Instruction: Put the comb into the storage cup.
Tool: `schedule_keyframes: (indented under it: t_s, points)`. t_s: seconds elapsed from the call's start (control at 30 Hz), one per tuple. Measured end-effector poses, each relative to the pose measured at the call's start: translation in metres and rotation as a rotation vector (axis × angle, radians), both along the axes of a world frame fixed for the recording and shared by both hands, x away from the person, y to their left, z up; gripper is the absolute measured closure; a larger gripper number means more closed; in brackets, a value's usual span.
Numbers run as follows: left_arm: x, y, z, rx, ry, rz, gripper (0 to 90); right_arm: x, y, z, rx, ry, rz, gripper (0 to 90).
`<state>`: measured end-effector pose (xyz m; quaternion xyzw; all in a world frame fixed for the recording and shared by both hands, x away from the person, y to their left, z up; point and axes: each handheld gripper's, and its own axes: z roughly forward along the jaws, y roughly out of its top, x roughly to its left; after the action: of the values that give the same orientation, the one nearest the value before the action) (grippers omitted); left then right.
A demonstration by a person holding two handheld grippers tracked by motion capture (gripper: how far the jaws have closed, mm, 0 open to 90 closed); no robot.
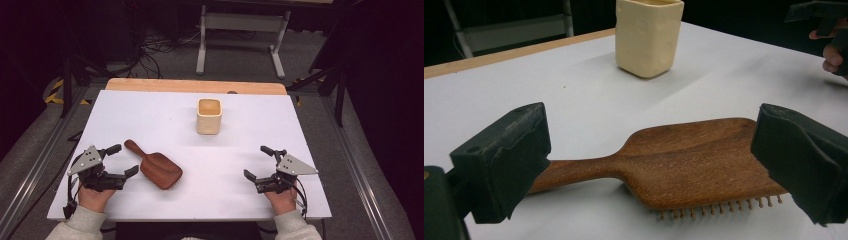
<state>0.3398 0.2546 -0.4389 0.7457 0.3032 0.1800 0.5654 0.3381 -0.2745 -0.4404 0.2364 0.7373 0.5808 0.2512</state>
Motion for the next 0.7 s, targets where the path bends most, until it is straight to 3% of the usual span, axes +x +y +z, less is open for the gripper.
schedule_keyframes:
  t_s: [0.17,0.7]
  points:
    - [0.01,-0.002,0.01,0.038,0.007,-0.03,7.6,-0.003,-0.002,0.003,0.011,-0.006,0.005,2.1]
    - [0.036,-0.009,0.035,0.066,0.007,-0.094,13.6,-0.009,-0.002,0.006,0.006,-0.01,0.018,2.1]
